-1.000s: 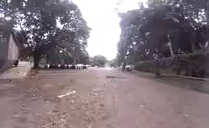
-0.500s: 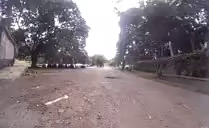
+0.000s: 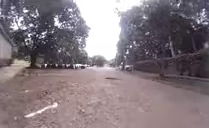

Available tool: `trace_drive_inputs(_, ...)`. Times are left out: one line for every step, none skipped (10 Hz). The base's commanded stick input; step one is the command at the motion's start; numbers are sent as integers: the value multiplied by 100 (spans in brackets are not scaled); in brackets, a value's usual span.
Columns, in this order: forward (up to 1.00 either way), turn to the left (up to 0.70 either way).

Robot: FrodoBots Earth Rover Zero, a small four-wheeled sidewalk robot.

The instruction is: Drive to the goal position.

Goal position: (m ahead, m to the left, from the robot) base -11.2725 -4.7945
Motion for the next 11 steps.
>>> trace_drive_inputs(70,0)
trace_drive_inputs(70,0)
trace_drive_inputs(70,0)
trace_drive_inputs(70,0)
trace_drive_inputs(70,0)
trace_drive_inputs(70,0)
trace_drive_inputs(70,0)
trace_drive_inputs(70,0)
trace_drive_inputs(70,0)
trace_drive_inputs(70,0)
trace_drive_inputs(70,0)
